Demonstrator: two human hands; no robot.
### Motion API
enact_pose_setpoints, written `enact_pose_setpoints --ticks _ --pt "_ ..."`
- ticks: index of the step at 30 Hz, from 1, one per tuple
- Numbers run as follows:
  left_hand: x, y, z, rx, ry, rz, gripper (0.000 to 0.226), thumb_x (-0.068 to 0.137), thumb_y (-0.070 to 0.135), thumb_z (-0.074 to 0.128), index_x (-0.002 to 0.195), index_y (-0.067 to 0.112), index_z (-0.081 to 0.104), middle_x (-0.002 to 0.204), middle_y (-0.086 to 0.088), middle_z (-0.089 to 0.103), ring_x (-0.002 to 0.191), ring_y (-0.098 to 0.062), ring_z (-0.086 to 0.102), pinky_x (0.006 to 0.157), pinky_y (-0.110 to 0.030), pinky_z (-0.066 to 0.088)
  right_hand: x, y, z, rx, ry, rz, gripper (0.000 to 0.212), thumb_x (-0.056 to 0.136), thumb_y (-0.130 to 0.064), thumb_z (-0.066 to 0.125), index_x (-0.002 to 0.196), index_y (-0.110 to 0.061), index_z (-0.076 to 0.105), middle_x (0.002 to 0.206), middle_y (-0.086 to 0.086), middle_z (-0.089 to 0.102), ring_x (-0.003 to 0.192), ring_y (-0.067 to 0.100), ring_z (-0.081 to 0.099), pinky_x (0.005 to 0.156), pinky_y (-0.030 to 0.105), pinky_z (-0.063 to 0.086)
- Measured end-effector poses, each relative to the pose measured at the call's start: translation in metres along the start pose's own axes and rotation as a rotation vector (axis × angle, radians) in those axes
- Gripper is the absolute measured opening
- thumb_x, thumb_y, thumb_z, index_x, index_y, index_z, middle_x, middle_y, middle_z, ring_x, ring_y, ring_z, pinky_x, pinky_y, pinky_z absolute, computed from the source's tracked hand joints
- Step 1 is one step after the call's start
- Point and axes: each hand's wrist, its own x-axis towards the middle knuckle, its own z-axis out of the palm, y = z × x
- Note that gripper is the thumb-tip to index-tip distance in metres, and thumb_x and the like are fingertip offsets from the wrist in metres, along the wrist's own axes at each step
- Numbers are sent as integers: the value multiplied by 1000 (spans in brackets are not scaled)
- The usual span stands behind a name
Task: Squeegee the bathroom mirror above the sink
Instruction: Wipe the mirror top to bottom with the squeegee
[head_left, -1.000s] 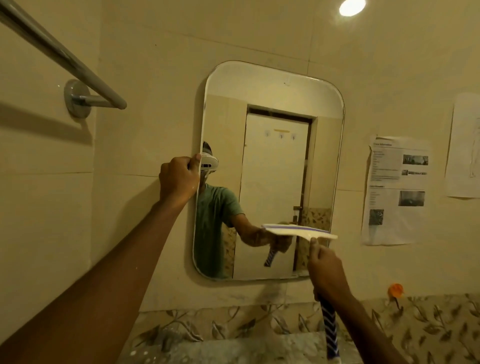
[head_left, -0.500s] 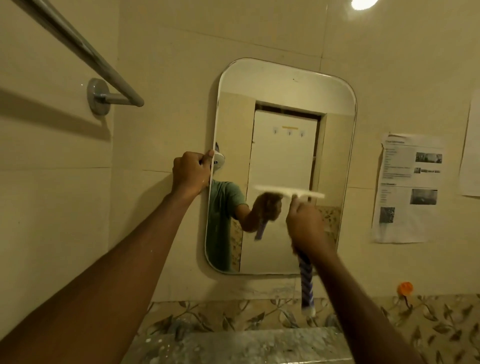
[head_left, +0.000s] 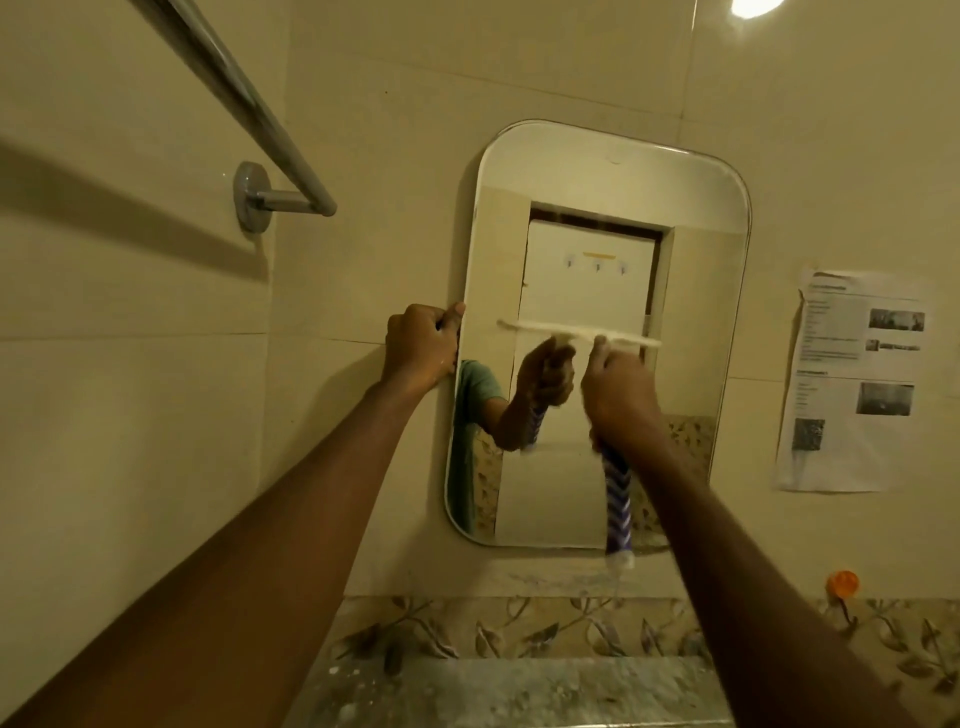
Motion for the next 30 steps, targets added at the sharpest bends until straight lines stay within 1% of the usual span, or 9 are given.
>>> enact_pose_setpoints --ticks 6,9,12,14,17,21,23,27,30 --pt "0 -1 0 22 12 18 51 97 44 50 83 -1 70 75 -20 71 68 -33 71 67 -49 60 -69 49 33 -124 -105 66 48 103 -42 24 70 -20 52 59 -1 55 48 9 52 43 21 40" --pt "0 1 0 34 -9 -3 51 97 45 49 84 1 71 77 -19 71 69 -33 71 66 -48 61 -60 25 10 4 -164 126 39 104 -37 29 76 -17 49 64 1 53 47 11 48 36 20 41" --pt "-2 4 -3 19 -32 -25 54 99 47 42 88 2 70 82 -18 71 76 -33 71 71 -48 61 -32 -10 -14 120 -112 76 38 103 -32 28 77 -13 48 63 2 47 47 13 44 38 23 42" --pt "-3 8 -5 29 -18 -51 61 100 51 33 91 2 68 87 -15 70 85 -31 68 79 -47 59 -9 -28 -22 160 -60 42 34 103 -30 30 90 -9 54 70 3 50 51 13 47 41 24 43" --pt "-4 13 -7 -49 -48 -89 67 101 51 24 96 -1 67 93 -19 71 83 -32 70 78 -45 60 14 -38 -25 141 -23 -67 29 103 -26 35 117 -8 53 78 4 55 57 13 56 43 23 47" --pt "-6 13 -8 -168 -79 -126 76 100 55 20 97 -4 67 93 -23 71 82 -35 71 77 -46 61 8 -30 -19 -75 -51 -214 28 103 -26 36 127 -13 42 76 1 54 52 13 57 38 21 46" --pt "-5 11 -8 -192 -103 -145 80 99 58 18 96 -4 68 92 -23 71 82 -35 71 77 -47 61 -12 -11 -9 -174 -91 -211 28 102 -27 37 127 -14 37 75 -1 55 50 11 57 37 19 44" --pt "-5 11 -10 -227 -126 -152 82 98 60 16 97 -3 68 93 -24 71 84 -37 70 76 -46 61 -69 35 19 -329 -204 -159 22 101 -27 40 120 -16 42 71 -8 52 51 3 52 38 12 38" --pt "-6 15 -13 -226 -149 -173 83 97 62 15 96 0 69 92 -21 72 83 -35 71 75 -43 62 -73 35 15 -309 -233 -126 17 101 -32 38 108 -19 47 72 -8 55 53 5 55 42 19 46"
